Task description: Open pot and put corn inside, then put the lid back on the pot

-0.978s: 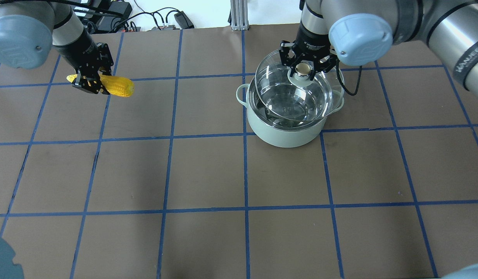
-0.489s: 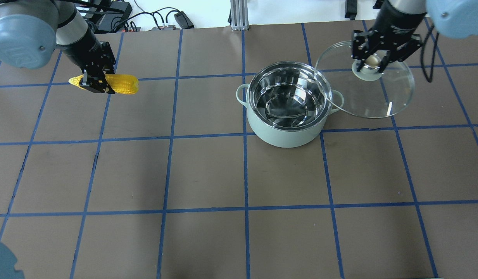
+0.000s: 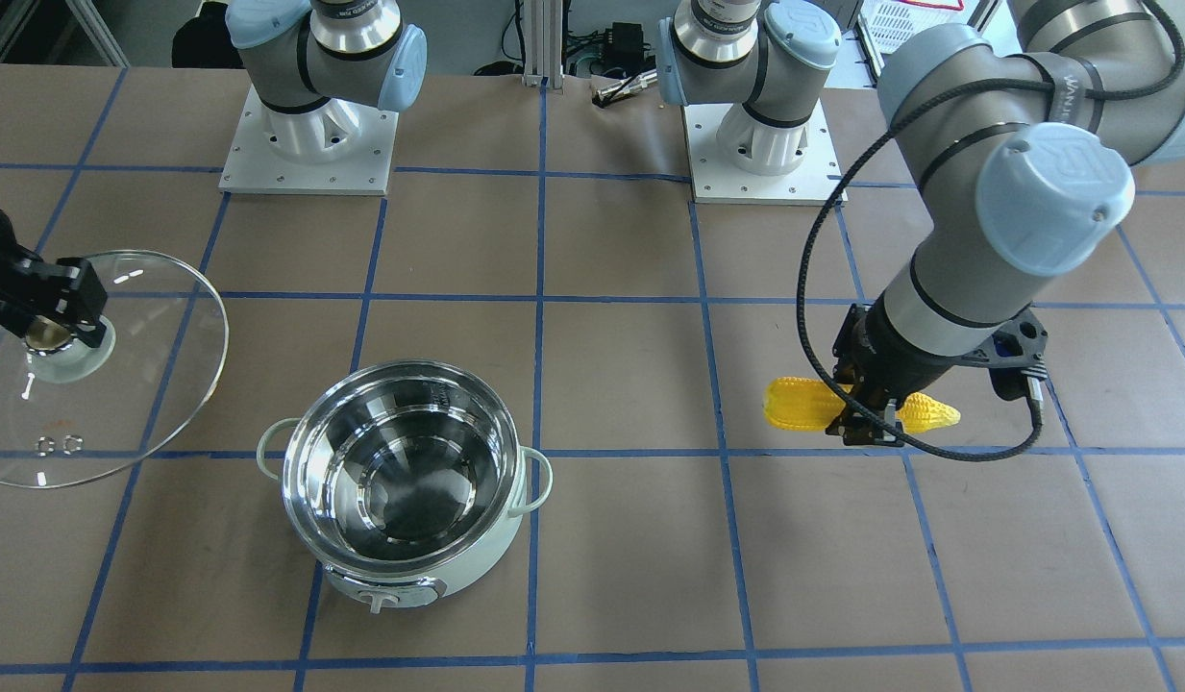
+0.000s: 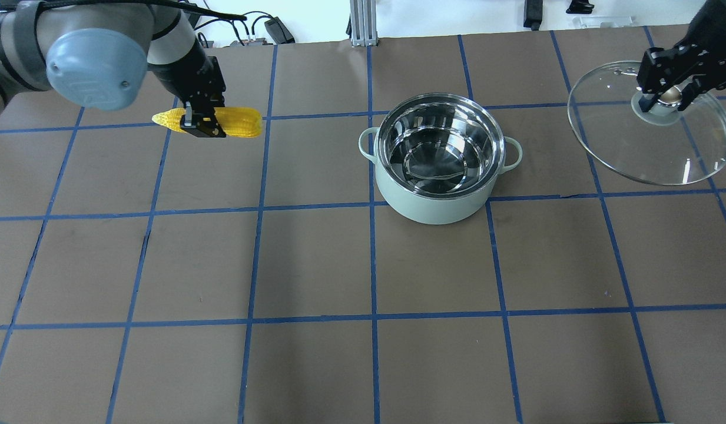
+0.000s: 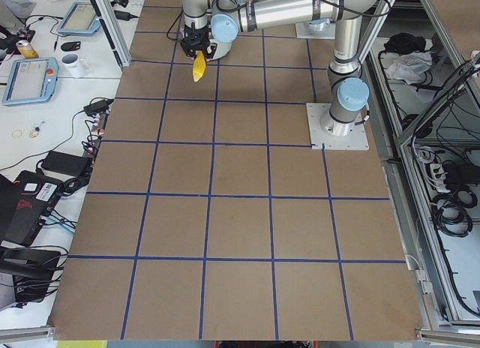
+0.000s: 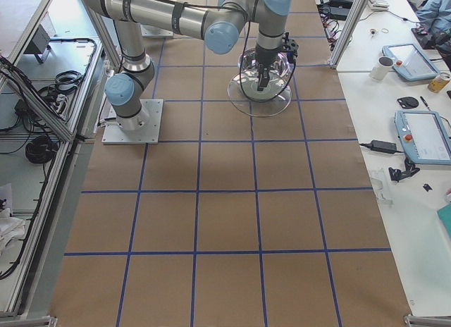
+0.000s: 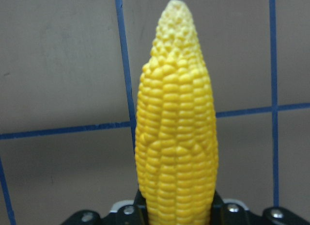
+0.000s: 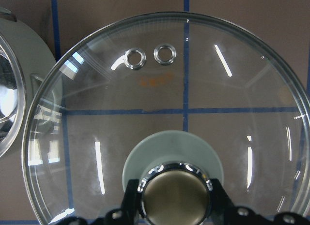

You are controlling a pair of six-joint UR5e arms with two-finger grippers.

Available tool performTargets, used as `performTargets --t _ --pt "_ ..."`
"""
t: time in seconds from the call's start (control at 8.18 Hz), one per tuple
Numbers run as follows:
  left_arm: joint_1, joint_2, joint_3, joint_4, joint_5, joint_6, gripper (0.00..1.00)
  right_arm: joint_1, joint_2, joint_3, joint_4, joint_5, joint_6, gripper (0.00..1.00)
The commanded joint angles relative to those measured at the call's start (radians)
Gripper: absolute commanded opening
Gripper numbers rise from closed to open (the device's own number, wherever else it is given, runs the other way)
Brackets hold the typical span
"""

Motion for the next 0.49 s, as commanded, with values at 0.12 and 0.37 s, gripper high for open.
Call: performTargets --t 0.12,0.37 --pt "-0.235 -0.010 0.004 0.175 -0.015 -0.185 0.00 -0.092 0.022 0.000 -0.012 -0.001 -0.186 0.06" --pt "-0.317 -0.039 0.009 0.263 -0.029 -0.210 0.00 -0.114 0.025 0.003 -0.018 0.002 -0.212 0.07"
